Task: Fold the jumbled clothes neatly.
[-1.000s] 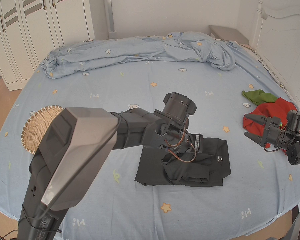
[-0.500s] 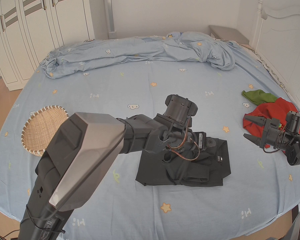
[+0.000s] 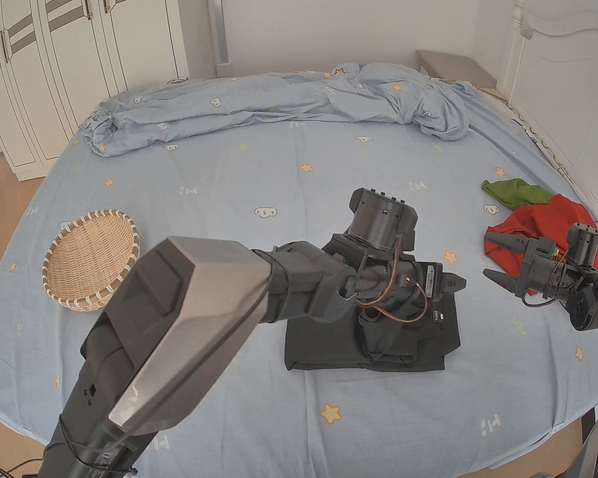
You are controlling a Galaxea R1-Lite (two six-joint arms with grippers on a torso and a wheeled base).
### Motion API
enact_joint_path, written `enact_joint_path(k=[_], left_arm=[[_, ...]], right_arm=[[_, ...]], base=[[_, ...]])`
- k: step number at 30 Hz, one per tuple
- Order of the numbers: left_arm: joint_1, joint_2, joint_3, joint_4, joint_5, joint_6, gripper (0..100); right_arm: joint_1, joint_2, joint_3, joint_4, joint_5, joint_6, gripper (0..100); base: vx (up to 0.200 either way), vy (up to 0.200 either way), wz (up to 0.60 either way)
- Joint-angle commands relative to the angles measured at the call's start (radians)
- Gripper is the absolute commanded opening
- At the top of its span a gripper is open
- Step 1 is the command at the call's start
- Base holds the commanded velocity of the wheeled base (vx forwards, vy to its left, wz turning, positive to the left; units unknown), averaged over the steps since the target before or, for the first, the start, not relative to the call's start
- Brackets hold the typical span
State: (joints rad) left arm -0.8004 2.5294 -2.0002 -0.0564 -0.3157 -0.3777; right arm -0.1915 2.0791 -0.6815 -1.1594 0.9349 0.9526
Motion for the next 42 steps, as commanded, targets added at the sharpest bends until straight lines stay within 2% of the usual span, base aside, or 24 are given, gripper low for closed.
enact_joint_path(k=[1,7,9,13,17,22,26,28,30,31,42], left_arm=[[-0.010,0.022,0.000,-0.022,-0.013,0.000,100],[-0.010,0.046,0.000,-0.045,-0.040,0.008,100],[-0.006,0.060,0.000,-0.039,-0.039,0.040,100],[0.010,0.069,0.000,-0.016,0.003,0.056,100],[0.024,0.065,0.000,0.004,0.086,0.062,100],[0.027,0.039,0.000,0.015,0.096,0.075,100],[0.010,0.020,0.000,-0.003,0.080,0.098,100],[0.001,0.016,0.000,-0.034,0.023,0.100,100],[0.000,0.014,0.000,-0.040,0.012,0.098,100],[-0.005,0.011,0.000,-0.062,-0.022,0.097,100],[0.003,0.023,0.000,-0.071,-0.014,0.098,100]], right_arm=[[0.000,0.009,-0.001,0.000,0.001,0.000,100],[0.000,0.009,-0.001,0.000,-0.001,0.000,100],[0.000,0.009,-0.001,0.000,0.001,0.000,100],[-0.002,0.015,-0.001,0.000,-0.001,0.000,100],[0.000,0.018,-0.003,0.000,0.001,0.000,100],[0.000,0.018,-0.004,0.000,-0.001,0.000,100],[0.000,0.018,-0.003,0.000,0.001,0.000,100],[0.000,0.018,-0.003,0.000,-0.001,0.000,100],[0.000,0.018,-0.003,0.000,0.001,0.000,100],[0.000,0.016,-0.003,0.000,0.001,0.000,100],[-0.002,0.012,-0.004,0.000,0.001,0.000,100]], base=[[0.000,0.000,0.00],[0.000,0.000,0.00],[0.000,0.000,0.00],[0.000,0.000,0.00],[0.000,0.000,0.00],[0.000,0.000,0.00],[0.000,0.000,0.00],[0.000,0.000,0.00],[0.000,0.000,0.00],[0.000,0.000,0.00],[0.000,0.000,0.00]])
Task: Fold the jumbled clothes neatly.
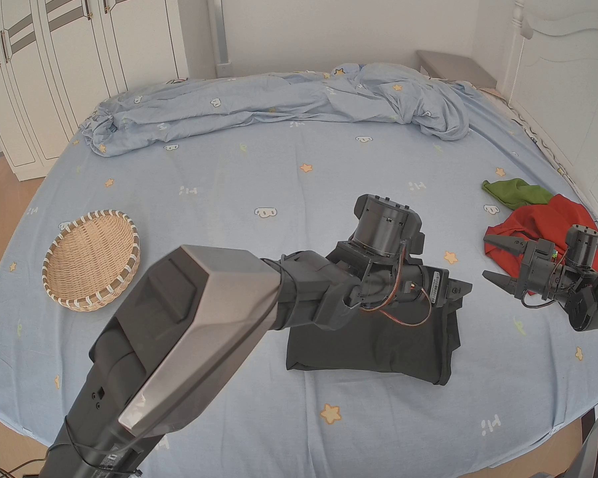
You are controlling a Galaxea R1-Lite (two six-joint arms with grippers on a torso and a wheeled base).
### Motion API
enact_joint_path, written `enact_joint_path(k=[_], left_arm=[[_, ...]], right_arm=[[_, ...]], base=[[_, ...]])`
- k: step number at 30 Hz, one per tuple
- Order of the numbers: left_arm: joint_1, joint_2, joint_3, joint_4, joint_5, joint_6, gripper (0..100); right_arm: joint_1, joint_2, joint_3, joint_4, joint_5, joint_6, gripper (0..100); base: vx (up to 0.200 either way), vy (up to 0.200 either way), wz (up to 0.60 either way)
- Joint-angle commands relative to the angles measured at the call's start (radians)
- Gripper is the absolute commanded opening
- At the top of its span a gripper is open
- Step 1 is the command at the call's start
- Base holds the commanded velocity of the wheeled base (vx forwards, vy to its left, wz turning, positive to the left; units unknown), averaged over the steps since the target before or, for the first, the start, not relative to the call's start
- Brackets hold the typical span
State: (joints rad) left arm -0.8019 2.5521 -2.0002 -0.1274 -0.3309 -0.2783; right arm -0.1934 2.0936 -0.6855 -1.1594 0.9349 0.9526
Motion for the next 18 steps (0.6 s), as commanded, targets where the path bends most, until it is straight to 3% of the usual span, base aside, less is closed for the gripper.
enact_joint_path(k=[1,7,18], left_arm=[[0.010,0.000,0.000,0.002,0.004,-0.001,100],[0.070,-0.004,0.008,0.011,0.033,-0.015,100],[0.173,-0.133,0.348,-0.003,0.012,-0.073,100]], right_arm=[[0.000,-0.004,0.001,0.000,0.001,0.000,100],[0.034,-0.004,0.014,0.000,0.001,0.000,100],[0.212,-0.017,0.069,0.003,-0.008,-0.003,100]], base=[[0.000,0.000,0.00],[0.000,0.000,0.00],[0.000,0.000,0.00]])
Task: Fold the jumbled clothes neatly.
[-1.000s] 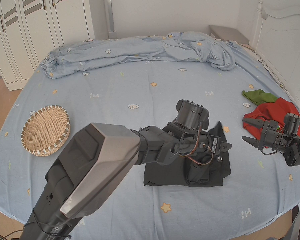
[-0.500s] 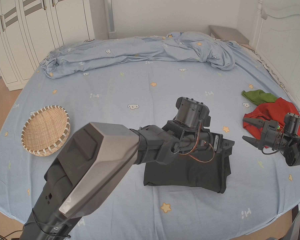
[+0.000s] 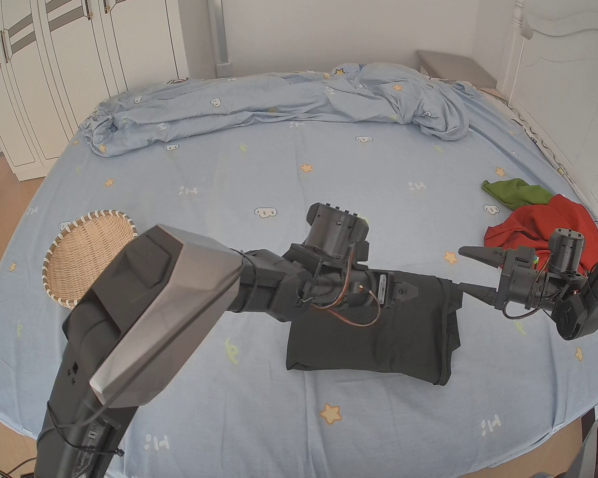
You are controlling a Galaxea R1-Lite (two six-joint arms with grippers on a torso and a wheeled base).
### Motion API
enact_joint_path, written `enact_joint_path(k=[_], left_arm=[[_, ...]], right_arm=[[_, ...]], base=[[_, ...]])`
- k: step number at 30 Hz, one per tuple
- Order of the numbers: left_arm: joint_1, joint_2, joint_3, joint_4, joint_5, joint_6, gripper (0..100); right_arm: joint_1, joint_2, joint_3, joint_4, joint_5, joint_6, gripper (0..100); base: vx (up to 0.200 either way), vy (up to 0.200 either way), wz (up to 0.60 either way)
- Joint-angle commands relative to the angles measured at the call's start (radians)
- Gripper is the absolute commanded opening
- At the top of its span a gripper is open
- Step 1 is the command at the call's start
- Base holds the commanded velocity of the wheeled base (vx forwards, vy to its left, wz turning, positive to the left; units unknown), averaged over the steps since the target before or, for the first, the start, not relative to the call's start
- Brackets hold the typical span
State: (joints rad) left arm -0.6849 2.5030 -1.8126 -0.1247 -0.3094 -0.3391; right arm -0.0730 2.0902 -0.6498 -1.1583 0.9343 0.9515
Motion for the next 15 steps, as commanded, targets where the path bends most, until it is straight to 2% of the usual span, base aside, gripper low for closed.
enact_joint_path(k=[1,5,8,15], left_arm=[[0.065,-0.098,0.193,-0.007,-0.024,-0.011,100],[0.096,-0.162,0.312,-0.027,-0.102,-0.015,100],[0.113,-0.219,0.418,-0.098,-0.140,-0.017,100],[0.116,-0.276,0.558,-0.237,-0.145,-0.026,100]], right_arm=[[0.104,-0.016,0.039,0.002,-0.011,-0.007,100],[0.128,-0.047,0.050,0.002,-0.015,-0.008,100],[0.133,-0.082,0.056,0.002,-0.017,-0.007,100],[0.137,-0.130,0.059,0.002,-0.032,-0.013,100]], base=[[0.000,0.000,0.00],[0.000,0.000,0.00],[0.000,0.000,0.00],[0.000,0.000,0.00]])
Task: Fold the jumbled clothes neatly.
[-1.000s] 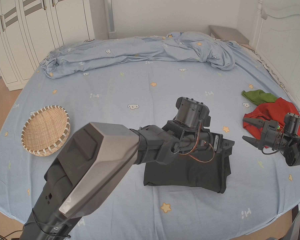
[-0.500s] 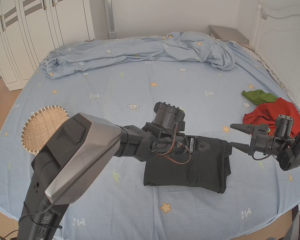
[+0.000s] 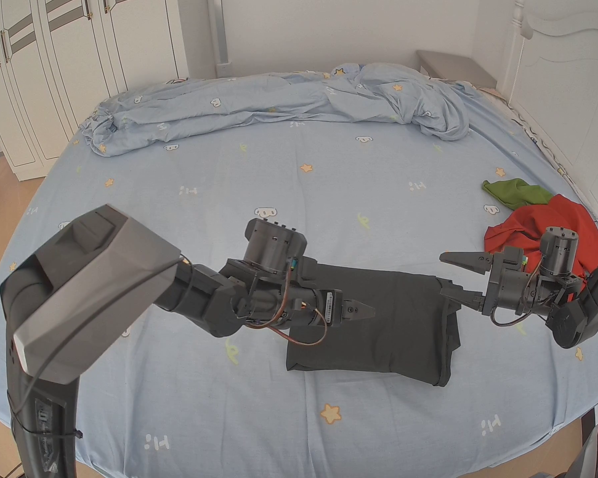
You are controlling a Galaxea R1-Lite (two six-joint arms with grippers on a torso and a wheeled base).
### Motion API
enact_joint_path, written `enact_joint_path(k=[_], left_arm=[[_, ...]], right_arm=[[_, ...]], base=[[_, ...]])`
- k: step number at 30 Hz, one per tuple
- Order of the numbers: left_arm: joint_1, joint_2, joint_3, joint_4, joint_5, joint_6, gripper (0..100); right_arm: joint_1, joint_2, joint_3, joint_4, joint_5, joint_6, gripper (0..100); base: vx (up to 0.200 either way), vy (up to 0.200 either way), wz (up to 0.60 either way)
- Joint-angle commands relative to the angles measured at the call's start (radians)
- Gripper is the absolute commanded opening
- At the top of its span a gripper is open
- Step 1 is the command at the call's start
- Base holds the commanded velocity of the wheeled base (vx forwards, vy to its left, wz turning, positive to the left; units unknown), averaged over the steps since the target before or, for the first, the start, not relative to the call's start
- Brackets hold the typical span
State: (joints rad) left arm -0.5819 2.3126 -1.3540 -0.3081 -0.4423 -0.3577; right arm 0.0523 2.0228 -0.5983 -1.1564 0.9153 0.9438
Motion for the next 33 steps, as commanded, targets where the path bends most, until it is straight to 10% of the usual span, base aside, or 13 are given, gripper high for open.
enact_joint_path(k=[1,10,14,24,29,33], left_arm=[[0.013,-0.087,0.105,-0.059,-0.012,-0.010,100],[0.010,-0.139,0.223,-0.148,-0.012,-0.021,100],[0.007,-0.137,0.248,-0.192,-0.012,-0.023,100],[0.001,-0.124,0.279,-0.210,-0.012,-0.023,100],[0.001,-0.114,0.285,-0.212,-0.012,-0.026,100],[-0.001,-0.105,0.291,-0.223,-0.012,-0.026,100]], right_arm=[[0.012,-0.065,0.008,0.000,-0.018,-0.007,100],[0.057,-0.141,-0.049,0.090,-0.296,-0.007,100],[0.058,-0.144,-0.080,0.147,-0.319,-0.007,100],[0.155,-0.162,-0.281,0.558,-0.572,-0.050,100],[0.222,-0.122,-0.440,0.866,-0.803,-0.123,100],[0.231,-0.168,-0.451,0.991,-0.678,-0.132,100]], base=[[0.000,0.000,0.00],[0.000,0.000,0.00],[0.000,0.000,0.00],[0.000,0.000,0.00],[0.000,0.000,0.00],[0.000,0.000,0.00]])
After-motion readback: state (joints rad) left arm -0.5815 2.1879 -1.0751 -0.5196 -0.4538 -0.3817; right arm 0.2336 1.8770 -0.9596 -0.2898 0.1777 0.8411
